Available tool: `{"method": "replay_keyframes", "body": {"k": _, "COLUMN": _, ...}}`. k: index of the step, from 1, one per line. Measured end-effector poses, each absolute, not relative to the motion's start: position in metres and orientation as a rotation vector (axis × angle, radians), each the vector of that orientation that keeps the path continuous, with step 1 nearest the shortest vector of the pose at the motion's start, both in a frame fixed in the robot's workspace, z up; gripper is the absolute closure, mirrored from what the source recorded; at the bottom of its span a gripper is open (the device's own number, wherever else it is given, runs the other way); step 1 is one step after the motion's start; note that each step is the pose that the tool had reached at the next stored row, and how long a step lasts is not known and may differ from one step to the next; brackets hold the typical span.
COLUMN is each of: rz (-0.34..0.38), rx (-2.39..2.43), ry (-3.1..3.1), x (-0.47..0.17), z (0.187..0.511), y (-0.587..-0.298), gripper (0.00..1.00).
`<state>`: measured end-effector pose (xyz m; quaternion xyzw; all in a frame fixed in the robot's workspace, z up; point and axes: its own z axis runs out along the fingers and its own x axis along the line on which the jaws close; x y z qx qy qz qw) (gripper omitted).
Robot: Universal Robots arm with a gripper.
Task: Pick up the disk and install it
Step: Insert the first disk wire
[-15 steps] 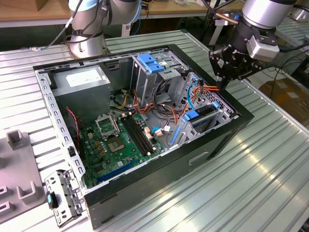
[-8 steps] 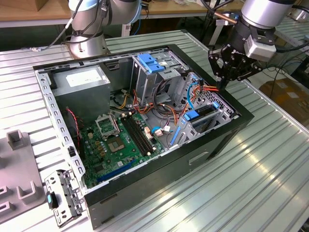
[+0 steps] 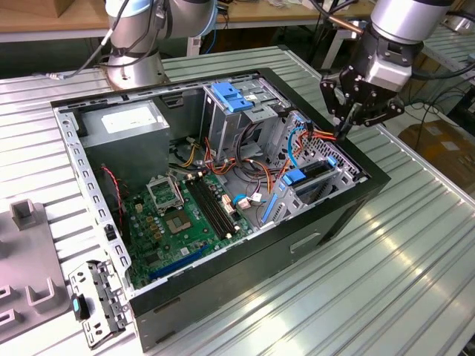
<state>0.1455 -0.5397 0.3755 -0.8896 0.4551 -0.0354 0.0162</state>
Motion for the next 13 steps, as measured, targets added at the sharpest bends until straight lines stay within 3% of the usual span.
{"method": "replay_keyframes", "body": {"k": 13, "rz": -0.114, "rx": -2.651, "ry": 1.632, "x": 0.1453, "z": 0.3753, "y": -0.5397, "gripper": 0.84}}
